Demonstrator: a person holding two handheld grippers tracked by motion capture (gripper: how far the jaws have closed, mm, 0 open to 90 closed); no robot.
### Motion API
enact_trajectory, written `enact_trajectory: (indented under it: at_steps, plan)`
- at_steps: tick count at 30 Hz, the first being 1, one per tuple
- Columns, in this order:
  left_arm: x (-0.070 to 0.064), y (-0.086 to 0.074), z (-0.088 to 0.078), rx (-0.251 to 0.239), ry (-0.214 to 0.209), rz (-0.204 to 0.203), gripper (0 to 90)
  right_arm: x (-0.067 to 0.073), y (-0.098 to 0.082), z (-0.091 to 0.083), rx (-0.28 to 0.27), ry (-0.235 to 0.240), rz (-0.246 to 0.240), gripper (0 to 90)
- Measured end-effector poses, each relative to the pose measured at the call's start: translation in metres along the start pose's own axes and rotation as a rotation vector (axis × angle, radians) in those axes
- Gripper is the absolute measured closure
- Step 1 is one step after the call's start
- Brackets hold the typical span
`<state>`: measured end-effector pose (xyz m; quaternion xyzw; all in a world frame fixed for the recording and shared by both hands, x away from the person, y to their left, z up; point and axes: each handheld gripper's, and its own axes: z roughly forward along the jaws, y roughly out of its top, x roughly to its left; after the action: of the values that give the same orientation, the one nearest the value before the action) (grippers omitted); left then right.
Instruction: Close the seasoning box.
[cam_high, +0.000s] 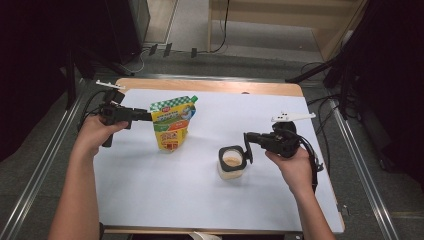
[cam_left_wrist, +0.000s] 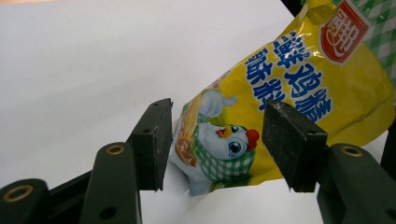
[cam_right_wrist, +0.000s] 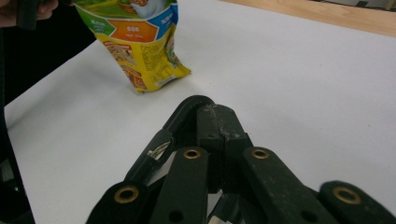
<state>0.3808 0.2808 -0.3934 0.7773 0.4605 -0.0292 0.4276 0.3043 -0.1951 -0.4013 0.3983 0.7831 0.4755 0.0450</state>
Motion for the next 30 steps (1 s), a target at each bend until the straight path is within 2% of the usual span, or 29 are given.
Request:
enact_trajectory:
  at_steps: [6,19,30]
  plan:
    - [0.001,0.001,0.002,-0.002,0.005,-0.034,41.7,0.006,-0.001,0.007,0.006,0.015,-0.020,90.0]
    - [-0.001,0.001,0.005,0.007,-0.003,-0.040,38.3,0.019,-0.007,0.027,0.054,0.044,-0.074,90.0]
    - [-0.001,0.001,0.006,0.007,-0.010,-0.032,38.5,0.021,-0.016,0.047,0.119,0.046,-0.111,90.0]
